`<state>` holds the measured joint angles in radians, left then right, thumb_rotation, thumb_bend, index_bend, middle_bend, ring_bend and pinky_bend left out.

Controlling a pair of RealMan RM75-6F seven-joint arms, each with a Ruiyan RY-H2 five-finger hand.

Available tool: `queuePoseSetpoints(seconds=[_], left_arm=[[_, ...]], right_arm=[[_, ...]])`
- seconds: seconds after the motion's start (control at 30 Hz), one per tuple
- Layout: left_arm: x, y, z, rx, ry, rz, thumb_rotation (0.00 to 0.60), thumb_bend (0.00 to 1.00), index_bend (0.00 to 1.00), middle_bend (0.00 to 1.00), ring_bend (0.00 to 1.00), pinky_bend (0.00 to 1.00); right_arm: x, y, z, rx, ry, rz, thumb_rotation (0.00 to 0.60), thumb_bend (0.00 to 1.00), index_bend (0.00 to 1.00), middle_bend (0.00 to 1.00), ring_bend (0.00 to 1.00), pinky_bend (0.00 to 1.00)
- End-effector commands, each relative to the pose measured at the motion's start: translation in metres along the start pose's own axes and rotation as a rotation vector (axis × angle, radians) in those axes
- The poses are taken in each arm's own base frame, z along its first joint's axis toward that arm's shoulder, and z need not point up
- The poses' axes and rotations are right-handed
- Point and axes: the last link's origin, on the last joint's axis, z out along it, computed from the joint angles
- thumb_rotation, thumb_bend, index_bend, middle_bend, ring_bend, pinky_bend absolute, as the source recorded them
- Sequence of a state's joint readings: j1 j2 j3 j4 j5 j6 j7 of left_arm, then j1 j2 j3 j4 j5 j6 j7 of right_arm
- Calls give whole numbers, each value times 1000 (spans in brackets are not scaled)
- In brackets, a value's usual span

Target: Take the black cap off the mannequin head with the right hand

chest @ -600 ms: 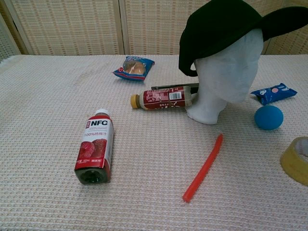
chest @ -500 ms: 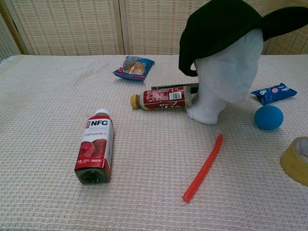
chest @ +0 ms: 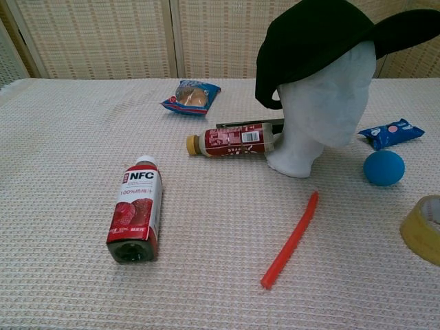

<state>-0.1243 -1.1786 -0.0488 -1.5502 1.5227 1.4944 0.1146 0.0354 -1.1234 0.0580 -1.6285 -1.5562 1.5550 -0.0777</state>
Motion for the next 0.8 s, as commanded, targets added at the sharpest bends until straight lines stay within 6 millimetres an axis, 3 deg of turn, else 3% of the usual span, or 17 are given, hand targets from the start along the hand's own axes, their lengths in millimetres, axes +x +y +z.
queuePoseSetpoints(seconds=[0.03, 0.3, 0.53, 0.8], left_arm=[[2, 1, 1, -3, 3, -2, 600, 59, 155, 136, 127, 134], [6, 1, 0, -8, 8, 2, 600, 59, 156, 136, 127, 133], [8, 0, -3, -6, 4, 0, 600, 59, 156, 136, 127, 134], [10, 0, -3, -2, 16, -7, 600, 60, 157, 136, 128, 134]], right_arm=[[4, -10, 10, 68, 26, 12, 600, 57, 216, 349, 597, 680], [27, -45, 51, 254, 98, 25, 600, 56, 222, 353, 716, 837], [47, -79, 88, 369, 136, 25, 600, 56, 212, 352, 745, 853], [45, -125, 108, 501, 124, -1, 600, 56, 210, 348, 763, 864]])
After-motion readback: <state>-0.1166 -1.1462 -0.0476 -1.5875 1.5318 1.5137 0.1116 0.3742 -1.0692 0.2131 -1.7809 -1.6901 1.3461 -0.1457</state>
